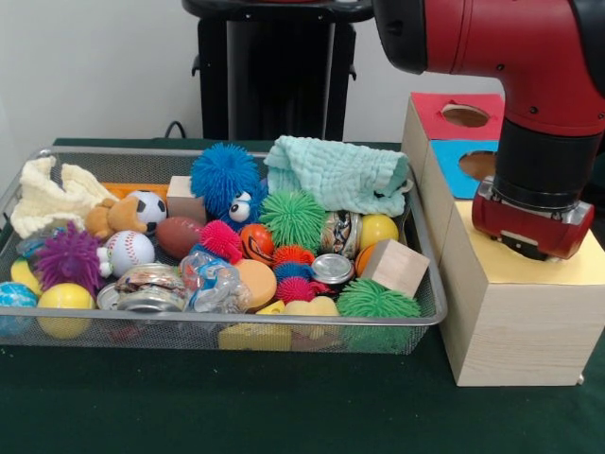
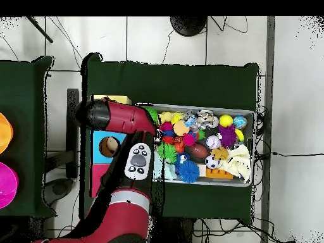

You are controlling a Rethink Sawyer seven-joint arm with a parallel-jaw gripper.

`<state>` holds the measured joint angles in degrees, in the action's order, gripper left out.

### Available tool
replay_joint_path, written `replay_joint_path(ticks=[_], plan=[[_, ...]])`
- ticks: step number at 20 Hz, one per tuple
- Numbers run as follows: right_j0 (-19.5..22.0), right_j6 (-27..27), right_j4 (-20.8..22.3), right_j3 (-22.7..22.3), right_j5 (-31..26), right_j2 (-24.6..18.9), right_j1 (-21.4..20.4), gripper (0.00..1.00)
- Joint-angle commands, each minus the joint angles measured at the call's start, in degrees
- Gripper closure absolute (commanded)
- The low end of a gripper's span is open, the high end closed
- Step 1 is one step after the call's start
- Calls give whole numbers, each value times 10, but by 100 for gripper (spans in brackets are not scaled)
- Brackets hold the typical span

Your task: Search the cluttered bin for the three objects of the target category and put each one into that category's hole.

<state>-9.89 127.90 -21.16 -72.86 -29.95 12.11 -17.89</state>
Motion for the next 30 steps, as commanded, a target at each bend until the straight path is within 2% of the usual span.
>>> replay_joint_path(ticks=[1,6,9,11,16,20,24,30], plan=[[22,12,21,-7,0,-86,59,100],[29,20,17,-32,-1,-97,30,100],[17,44,17,-46,-6,-70,-4,100],[8,57,17,-54,-27,-49,-34,100],[3,63,14,-72,-87,-31,-93,100],[12,72,1,-88,-70,-41,-112,100],[19,72,-3,-107,-22,-50,-126,100],[8,87,13,-100,-29,-14,-141,100]])
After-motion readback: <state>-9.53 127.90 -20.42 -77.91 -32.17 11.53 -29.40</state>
